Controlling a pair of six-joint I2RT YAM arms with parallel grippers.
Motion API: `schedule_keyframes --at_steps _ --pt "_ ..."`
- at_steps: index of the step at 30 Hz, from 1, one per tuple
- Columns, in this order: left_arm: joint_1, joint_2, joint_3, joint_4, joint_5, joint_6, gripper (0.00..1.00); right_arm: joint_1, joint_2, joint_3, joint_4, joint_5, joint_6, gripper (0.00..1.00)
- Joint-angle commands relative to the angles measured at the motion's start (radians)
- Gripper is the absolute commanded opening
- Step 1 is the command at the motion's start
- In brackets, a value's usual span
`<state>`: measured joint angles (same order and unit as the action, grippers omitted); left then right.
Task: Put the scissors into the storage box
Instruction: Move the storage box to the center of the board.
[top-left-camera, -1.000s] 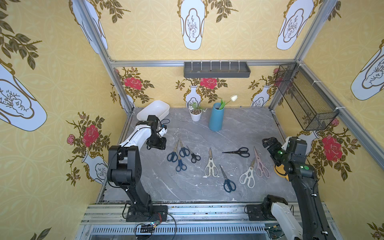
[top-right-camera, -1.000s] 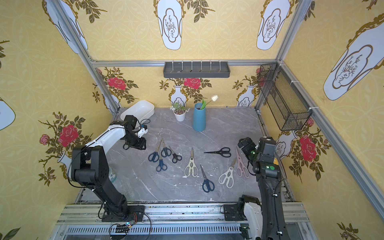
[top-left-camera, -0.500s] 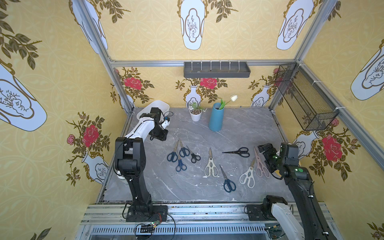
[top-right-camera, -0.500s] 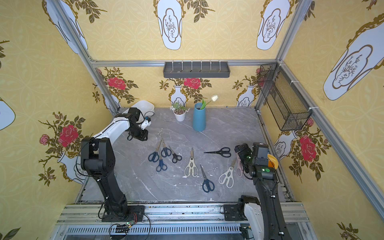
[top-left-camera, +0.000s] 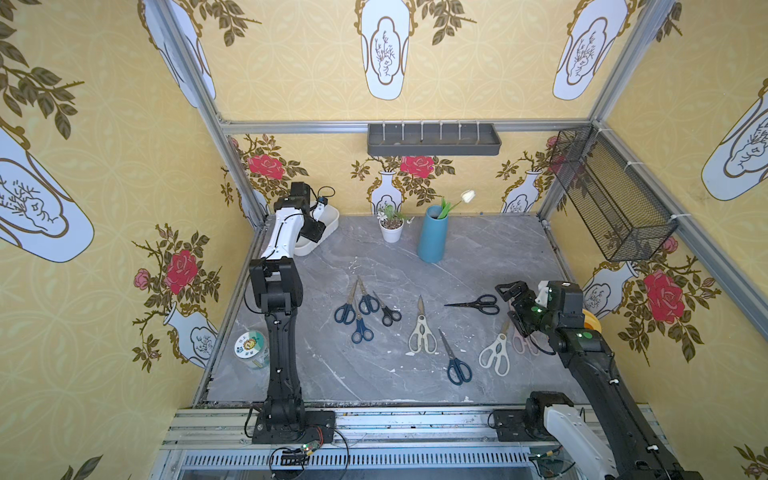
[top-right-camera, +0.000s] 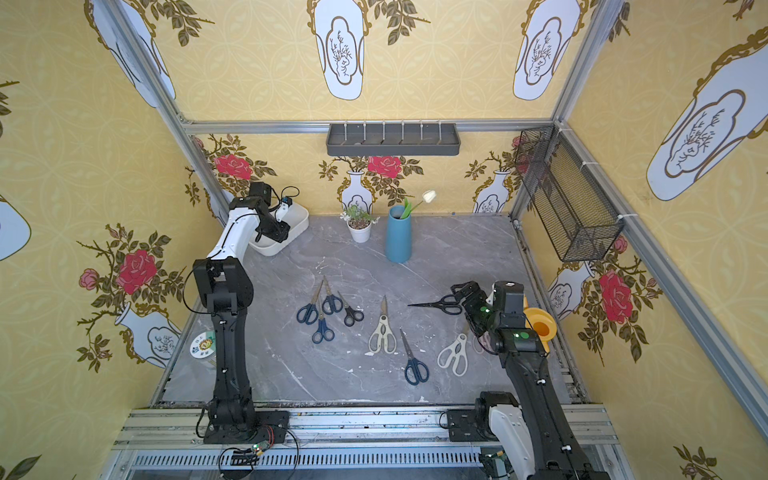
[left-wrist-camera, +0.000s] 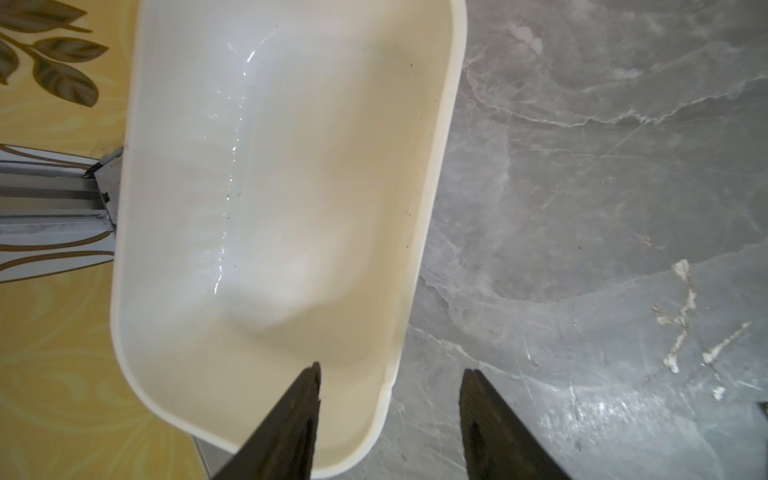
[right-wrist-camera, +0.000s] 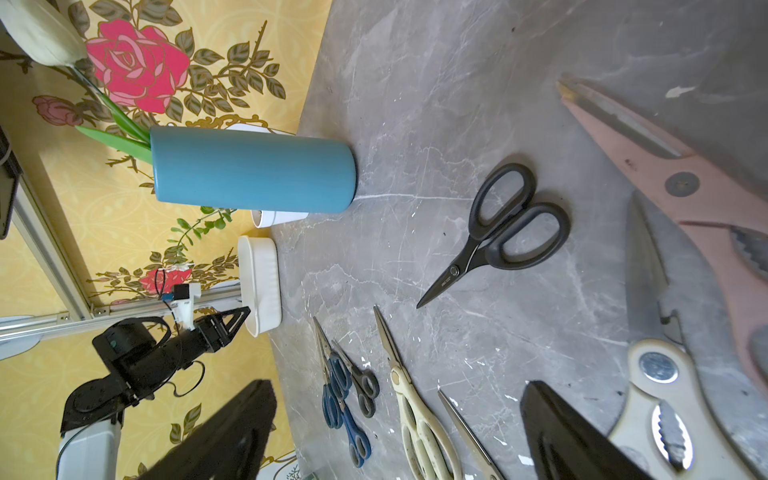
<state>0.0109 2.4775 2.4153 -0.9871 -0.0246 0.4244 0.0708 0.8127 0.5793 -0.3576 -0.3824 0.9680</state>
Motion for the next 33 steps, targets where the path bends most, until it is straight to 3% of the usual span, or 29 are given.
schedule_keyframes --at_steps 1,8,13,18,22,25,30,33 --pt "0.004 0.038 0.001 -0.011 -0.047 0.033 0.55 0.014 -0.001 -0.003 0.037 0.011 0.007 0.97" --pt "0.016 0.03 -0.061 -0.021 0.006 0.013 0.42 0.027 0.014 -0.008 0.04 0.007 0.017 0.97" --pt "0.015 -0.058 -0.203 -0.015 0.076 -0.041 0.2 0.038 0.042 -0.007 0.069 0.005 0.023 0.97" --pt "0.014 -0.206 -0.404 -0.015 0.085 -0.215 0.01 0.053 0.075 -0.004 0.103 0.009 0.023 0.97" --pt "0.0 -0.424 -0.694 0.027 0.126 -0.452 0.0 0.07 0.092 -0.022 0.144 0.02 0.035 0.97" --pt "-0.053 -0.605 -0.929 0.088 0.04 -0.622 0.0 0.081 0.106 -0.04 0.182 0.02 0.044 0.97" --pt "-0.157 -0.821 -1.2 0.168 -0.027 -0.724 0.02 0.102 0.151 -0.062 0.259 -0.003 0.06 0.97" --pt "-0.19 -0.859 -1.3 0.217 -0.072 -0.76 0.05 0.131 0.181 -0.058 0.287 -0.006 0.058 0.97"
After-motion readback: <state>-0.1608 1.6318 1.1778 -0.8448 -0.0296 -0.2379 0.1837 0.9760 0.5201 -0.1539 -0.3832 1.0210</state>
